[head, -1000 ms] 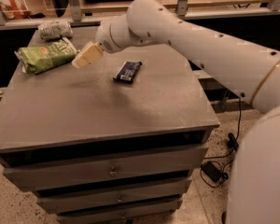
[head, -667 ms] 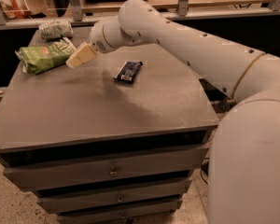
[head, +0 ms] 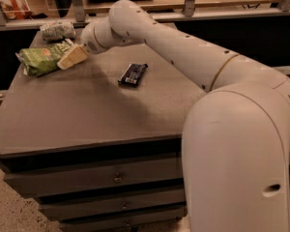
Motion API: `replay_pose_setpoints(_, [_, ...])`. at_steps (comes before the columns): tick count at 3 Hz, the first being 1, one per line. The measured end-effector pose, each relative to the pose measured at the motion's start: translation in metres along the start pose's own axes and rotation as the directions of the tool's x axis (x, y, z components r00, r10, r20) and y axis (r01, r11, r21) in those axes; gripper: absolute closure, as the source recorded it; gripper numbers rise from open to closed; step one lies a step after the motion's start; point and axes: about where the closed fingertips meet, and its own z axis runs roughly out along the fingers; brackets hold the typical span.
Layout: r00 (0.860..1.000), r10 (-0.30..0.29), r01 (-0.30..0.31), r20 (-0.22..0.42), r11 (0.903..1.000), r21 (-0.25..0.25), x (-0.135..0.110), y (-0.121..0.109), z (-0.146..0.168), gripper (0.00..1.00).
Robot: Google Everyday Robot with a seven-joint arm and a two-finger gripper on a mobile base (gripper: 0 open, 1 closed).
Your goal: Pick green jalapeno chip bag
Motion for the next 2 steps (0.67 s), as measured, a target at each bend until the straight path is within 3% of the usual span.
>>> replay_pose_setpoints(2, [1.000, 0.016, -0.017, -0.021, 0.9987, -0.047, 0.005, 0.006, 0.030, 0.00])
